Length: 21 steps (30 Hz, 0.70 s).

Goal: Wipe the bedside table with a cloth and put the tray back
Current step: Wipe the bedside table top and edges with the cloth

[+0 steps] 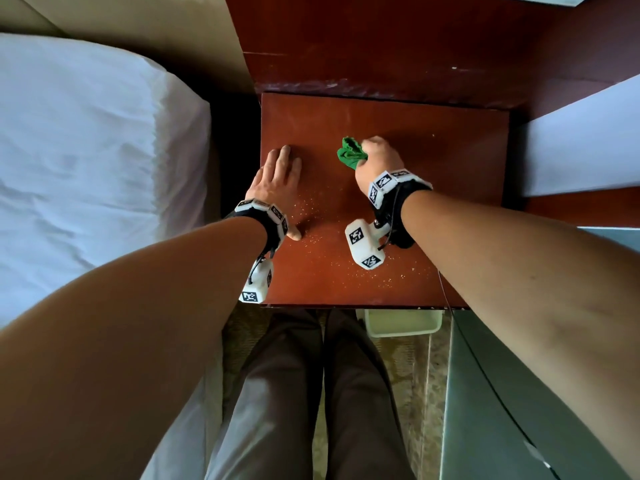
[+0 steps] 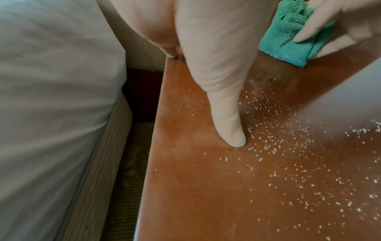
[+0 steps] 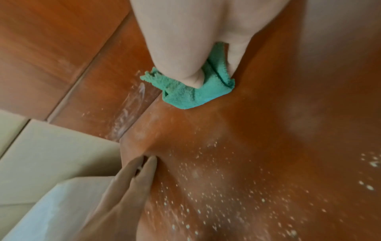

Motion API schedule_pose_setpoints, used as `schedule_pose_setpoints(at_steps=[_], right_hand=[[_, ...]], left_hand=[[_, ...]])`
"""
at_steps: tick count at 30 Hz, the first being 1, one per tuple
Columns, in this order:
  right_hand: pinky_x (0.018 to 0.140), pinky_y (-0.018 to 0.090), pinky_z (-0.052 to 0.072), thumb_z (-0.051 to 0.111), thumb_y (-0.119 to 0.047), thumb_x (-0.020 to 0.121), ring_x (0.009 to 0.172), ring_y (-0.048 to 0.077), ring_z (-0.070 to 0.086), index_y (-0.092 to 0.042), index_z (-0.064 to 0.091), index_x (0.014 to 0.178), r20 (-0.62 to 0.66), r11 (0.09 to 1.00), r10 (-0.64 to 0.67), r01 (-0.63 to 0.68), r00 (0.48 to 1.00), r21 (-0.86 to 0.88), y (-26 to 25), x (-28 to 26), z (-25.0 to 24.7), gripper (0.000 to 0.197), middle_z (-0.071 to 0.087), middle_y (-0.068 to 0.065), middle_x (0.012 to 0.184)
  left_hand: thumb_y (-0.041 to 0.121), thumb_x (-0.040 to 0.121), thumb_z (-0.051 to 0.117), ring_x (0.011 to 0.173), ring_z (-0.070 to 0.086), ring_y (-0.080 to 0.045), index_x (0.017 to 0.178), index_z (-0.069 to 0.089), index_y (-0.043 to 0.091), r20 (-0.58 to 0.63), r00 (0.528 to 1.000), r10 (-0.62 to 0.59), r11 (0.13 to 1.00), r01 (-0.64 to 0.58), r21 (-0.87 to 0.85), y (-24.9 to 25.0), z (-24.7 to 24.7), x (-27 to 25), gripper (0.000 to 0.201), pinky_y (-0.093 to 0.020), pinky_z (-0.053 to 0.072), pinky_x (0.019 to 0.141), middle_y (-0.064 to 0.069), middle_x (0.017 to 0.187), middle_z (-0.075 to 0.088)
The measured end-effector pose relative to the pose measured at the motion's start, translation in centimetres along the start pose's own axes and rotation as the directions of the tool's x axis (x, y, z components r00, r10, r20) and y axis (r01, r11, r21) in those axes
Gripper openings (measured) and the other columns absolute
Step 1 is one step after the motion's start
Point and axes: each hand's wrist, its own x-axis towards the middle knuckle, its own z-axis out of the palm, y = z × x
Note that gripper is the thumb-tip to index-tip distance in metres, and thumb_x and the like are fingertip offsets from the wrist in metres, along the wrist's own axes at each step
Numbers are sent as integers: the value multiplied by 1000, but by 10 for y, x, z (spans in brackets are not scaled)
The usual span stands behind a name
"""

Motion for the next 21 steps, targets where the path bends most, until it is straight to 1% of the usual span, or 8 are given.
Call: schedule_pose_setpoints(at_steps=[5, 8, 10, 12, 14, 17, 19, 21], right_hand=[[87, 23, 49, 49, -1, 88, 104, 15, 60, -23, 65, 118, 153, 976, -219, 218, 964, 26, 9, -39, 17, 40, 60, -11, 125], [87, 29, 50, 50, -5, 91, 104, 13, 58, -31, 62, 122, 337, 949, -295, 317, 894, -9, 15, -57, 24, 42, 59, -14, 124], [92, 35, 49, 49, -7, 90, 107, 16, 59, -33, 62, 122, 440, 938, -293, 344, 849, -38, 16, -59, 26, 44, 60, -14, 123], [91, 36, 51, 49, -8, 88, 105, 17, 61, -33, 63, 120, 474, 954, -243, 297, 846, -40, 14, -57, 24, 43, 63, -12, 120], [81, 31, 53, 51, -9, 88, 95, 17, 64, -28, 65, 118, 416, 980, -185, 201, 890, 6, 10, -50, 20, 38, 68, -5, 112], [63, 24, 44, 49, -10, 87, 80, 23, 63, -16, 66, 102, 170, 995, -85, 73, 982, 74, 2, -28, 8, 23, 69, 5, 98], [66, 31, 41, 47, -10, 84, 85, 32, 62, -12, 54, 81, 12, 997, -51, 50, 999, 65, -5, -11, 3, 8, 66, 14, 98], [69, 32, 38, 46, -8, 84, 93, 34, 59, -12, 47, 78, -50, 998, -34, 36, 998, 41, -10, 3, 2, 7, 61, 16, 105]], left_hand=[[65, 43, 85, 148, -10, -32, 153, -11, 12, 13, 1000, 8, 1000, -8, -3, 0, -4, 0, 156, -42, 9, 120, -12, 159, -20], [67, 43, 84, 147, -10, -33, 152, -14, 11, 27, 1000, 13, 1000, -13, 12, -1, -4, -1, 156, -42, 10, 120, -13, 158, -22], [67, 42, 84, 147, -10, -34, 152, -13, 11, 21, 1000, 14, 1000, -14, 8, -1, -4, -1, 157, -42, 10, 120, -13, 158, -21], [66, 41, 85, 147, -10, -33, 152, -12, 12, 15, 1000, 17, 1000, -17, -3, -2, -4, -1, 157, -42, 10, 120, -13, 159, -20], [66, 42, 85, 148, -10, -33, 152, -13, 12, 18, 1000, 15, 1000, -15, 1, -3, -3, -1, 157, -42, 10, 120, -12, 159, -21], [66, 41, 85, 148, -9, -32, 153, -12, 12, 7, 1000, 8, 1000, -8, 2, -3, -2, 0, 158, -42, 11, 120, -12, 159, -20], [66, 40, 85, 148, -9, -32, 153, -12, 12, 10, 1000, 4, 1000, -4, 7, -2, -1, 0, 158, -42, 11, 120, -12, 159, -20], [65, 41, 86, 148, -9, -33, 153, -11, 12, 15, 1000, -1, 1000, 1, 5, -1, -1, 0, 157, -42, 11, 120, -12, 159, -20]])
